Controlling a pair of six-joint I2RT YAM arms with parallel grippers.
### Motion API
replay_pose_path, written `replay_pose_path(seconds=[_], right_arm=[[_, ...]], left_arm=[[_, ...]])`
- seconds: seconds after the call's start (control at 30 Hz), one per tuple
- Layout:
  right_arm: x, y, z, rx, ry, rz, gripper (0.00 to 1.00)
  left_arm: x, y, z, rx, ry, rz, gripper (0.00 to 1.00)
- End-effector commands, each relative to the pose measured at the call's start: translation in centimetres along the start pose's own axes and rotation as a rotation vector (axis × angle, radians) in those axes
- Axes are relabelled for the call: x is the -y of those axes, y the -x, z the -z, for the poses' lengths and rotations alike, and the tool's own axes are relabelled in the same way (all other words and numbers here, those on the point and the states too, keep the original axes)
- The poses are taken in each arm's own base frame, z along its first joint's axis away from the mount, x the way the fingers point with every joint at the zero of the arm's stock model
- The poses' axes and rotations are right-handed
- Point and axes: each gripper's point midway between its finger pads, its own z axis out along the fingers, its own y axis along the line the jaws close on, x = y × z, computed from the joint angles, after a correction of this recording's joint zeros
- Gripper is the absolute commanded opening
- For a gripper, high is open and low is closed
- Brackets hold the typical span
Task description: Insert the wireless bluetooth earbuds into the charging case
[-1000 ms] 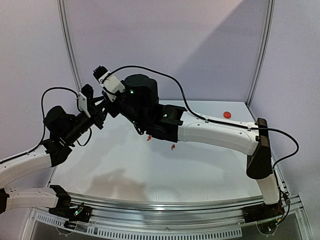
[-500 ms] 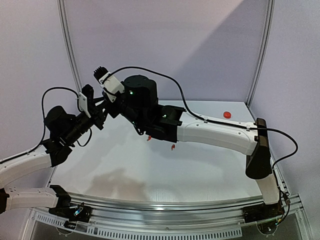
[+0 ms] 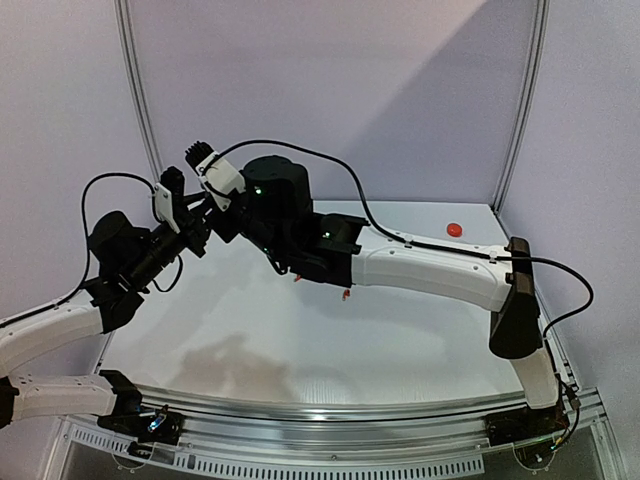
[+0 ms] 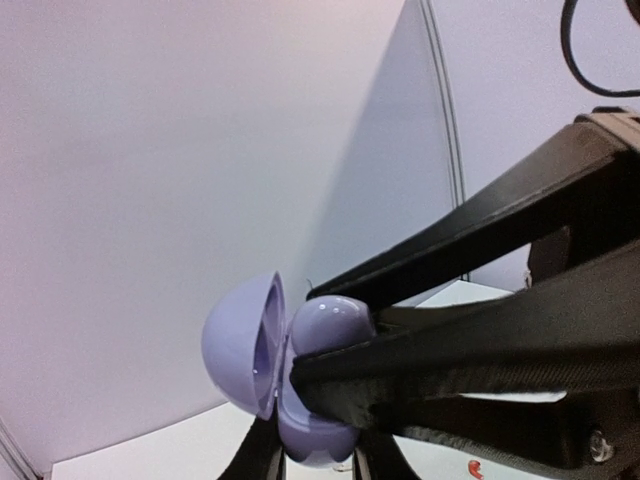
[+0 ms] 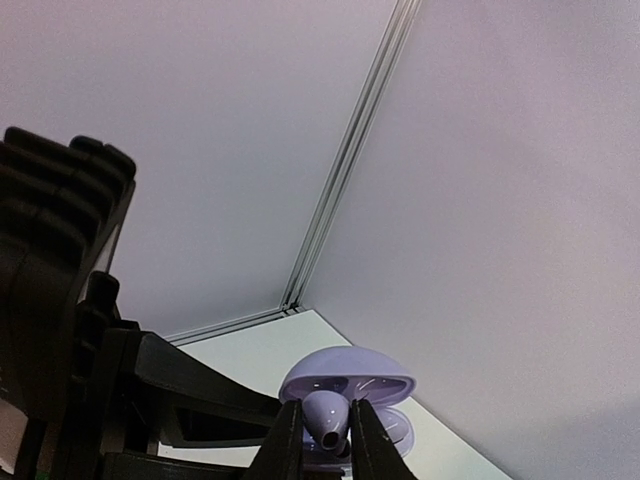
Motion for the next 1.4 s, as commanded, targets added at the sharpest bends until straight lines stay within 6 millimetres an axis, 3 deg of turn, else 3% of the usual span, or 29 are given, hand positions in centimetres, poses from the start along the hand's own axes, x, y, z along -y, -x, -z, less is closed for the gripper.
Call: replay_pose_path(seconds=[0.0,0.27,0.93,1.37], right_arm=[[-2.0,-5.6,-0.8,-0.133,0.042,0.065,0.16],[-1.3,-4.5,-1.0,-0.106,0.03,0.044,0.17],[-0.7,-4.7,-0.9,-0.131,0.021,0.025,0.24],[-0.5,0.7,0.4,-0.018,0.108,-0.044,0.46]], left_arm=[[-0.8,3.4,0.3,0.116,0.025,-0.001,0.0],[0.0,3.2,0.2,0.111,-0.021,0.026,0.0],[0.8,2.6,0.4,0.082,-0.07,0.126,0.0],[1.0,0.4,0.4,-0.016,-0.076,0.203,0.0]])
